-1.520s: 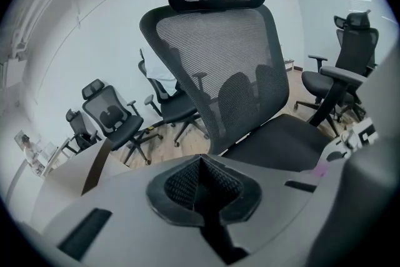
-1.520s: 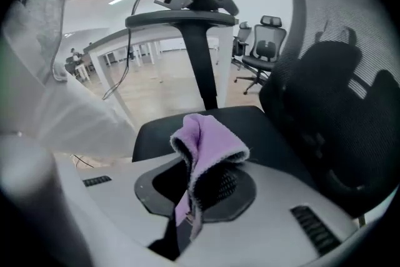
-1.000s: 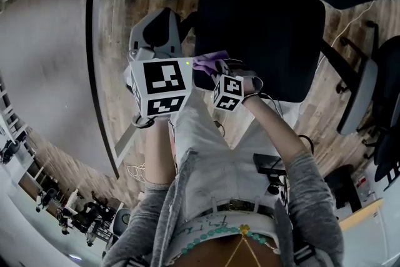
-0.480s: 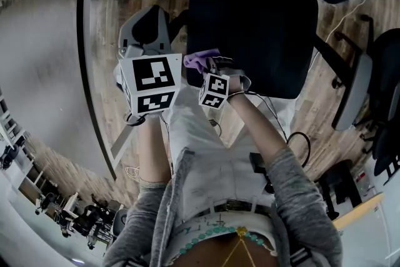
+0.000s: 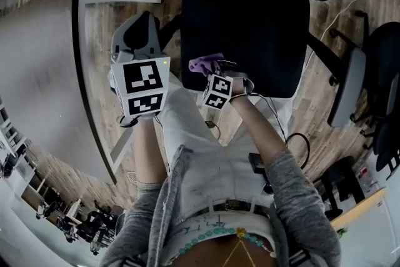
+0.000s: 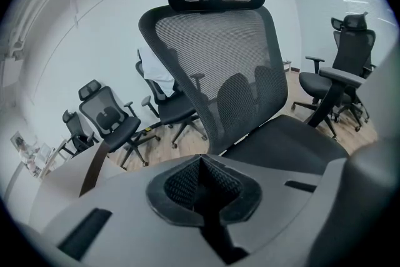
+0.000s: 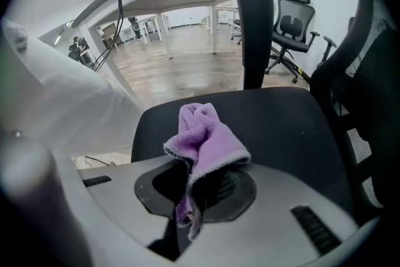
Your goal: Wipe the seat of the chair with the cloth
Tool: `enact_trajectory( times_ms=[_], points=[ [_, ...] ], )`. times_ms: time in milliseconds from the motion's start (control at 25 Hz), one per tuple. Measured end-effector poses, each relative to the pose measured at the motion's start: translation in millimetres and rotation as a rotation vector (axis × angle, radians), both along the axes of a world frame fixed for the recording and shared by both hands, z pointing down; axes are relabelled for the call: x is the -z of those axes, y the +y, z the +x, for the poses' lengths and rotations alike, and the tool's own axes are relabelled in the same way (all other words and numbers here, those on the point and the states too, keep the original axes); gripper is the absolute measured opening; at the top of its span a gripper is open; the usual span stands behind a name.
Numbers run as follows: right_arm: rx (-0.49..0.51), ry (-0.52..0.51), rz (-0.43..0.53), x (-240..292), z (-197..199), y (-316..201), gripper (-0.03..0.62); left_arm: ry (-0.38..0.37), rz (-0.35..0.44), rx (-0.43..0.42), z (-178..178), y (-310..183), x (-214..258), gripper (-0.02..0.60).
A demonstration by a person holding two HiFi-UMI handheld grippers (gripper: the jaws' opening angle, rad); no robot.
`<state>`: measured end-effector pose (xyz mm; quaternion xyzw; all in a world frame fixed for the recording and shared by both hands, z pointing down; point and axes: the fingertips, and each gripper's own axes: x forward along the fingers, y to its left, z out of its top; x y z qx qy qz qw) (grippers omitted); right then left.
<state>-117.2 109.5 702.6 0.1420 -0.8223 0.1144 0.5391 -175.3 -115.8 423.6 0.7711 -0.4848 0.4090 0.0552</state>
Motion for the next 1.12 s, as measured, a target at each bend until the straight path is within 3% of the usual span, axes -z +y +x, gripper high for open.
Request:
enact_trajectory(
  times_ms=[280,640,1120],
  points=[
    [-0.005,0.006,-0.023,-5,15,8,0.048,-0.027,0.009,-0.003,2,1,1,0.002],
    [-0.015,0.017,-0.026,-5,22,7,0.048,-0.005,0.000,-0.004,1,0,0,0.002],
    [-0.034,0.065,-0.046,-12,61,17,0.048,-0.031,0.003,-0.021,4,-3,0,0.002]
  ],
)
